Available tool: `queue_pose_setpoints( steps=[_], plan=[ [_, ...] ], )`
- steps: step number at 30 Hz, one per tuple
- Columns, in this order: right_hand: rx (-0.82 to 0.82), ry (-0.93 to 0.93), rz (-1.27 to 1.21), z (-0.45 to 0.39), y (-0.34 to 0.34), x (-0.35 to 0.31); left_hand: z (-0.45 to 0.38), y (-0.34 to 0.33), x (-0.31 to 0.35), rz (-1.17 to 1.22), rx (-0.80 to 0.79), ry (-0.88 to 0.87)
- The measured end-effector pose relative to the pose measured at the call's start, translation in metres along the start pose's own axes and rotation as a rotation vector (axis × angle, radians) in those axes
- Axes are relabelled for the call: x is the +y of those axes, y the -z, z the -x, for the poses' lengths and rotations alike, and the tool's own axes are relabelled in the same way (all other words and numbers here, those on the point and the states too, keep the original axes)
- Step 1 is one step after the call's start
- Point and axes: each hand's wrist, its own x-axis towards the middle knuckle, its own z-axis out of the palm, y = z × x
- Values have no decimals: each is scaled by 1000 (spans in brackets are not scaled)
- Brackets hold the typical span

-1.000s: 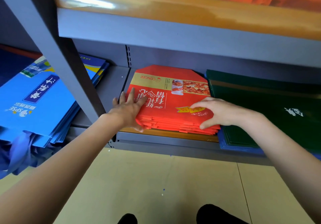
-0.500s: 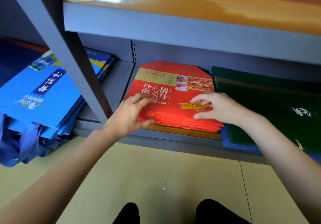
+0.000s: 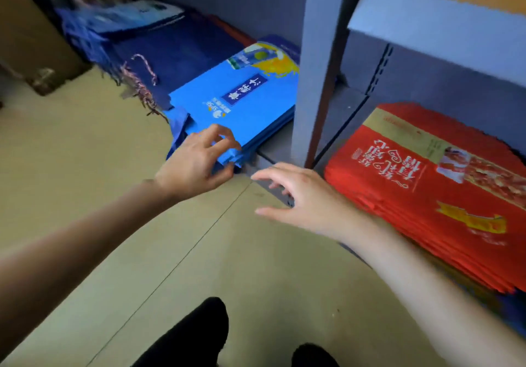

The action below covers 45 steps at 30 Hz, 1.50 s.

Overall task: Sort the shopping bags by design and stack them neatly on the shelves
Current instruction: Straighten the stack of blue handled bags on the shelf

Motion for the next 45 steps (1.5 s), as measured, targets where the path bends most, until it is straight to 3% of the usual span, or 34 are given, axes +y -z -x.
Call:
queue_pose_setpoints(
  steps=[3, 5, 8, 13, 16, 23, 26, 31, 38, 45],
  plan=[
    [-76, 46, 117, -45, -14, -9, 2, 11, -43, -262, -169, 100],
    [-81, 14, 137, -78, -20, -8, -2, 17, -65, -394, -312, 255],
    [-138, -129, 217, -125, -25, -4, -10, 21, -87, -497, -487, 431],
    [-244, -423, 433, -188, -24, 1, -35, 14, -130, -484, -564, 442],
    [-252, -637, 516, -214, -31, 11, -52, 19, -157, -528, -658, 344],
    [-304, -752, 516, -235, -46, 31, -84, 17, -212, -329, -866, 206],
    [-313, -821, 464, -239, -45, 31, -93, 3, -221, -192, -871, 177],
    [-323, -897, 395, -244, -40, 26, -105, -8, -238, -234, -822, 3],
    [-216, -949, 331, -238, 5, -1, -142, 11, -278, 60, -865, -78],
    [20, -1100, 347, -230, -22, -14, -127, -2, -279, -3, -885, -117]
  ],
)
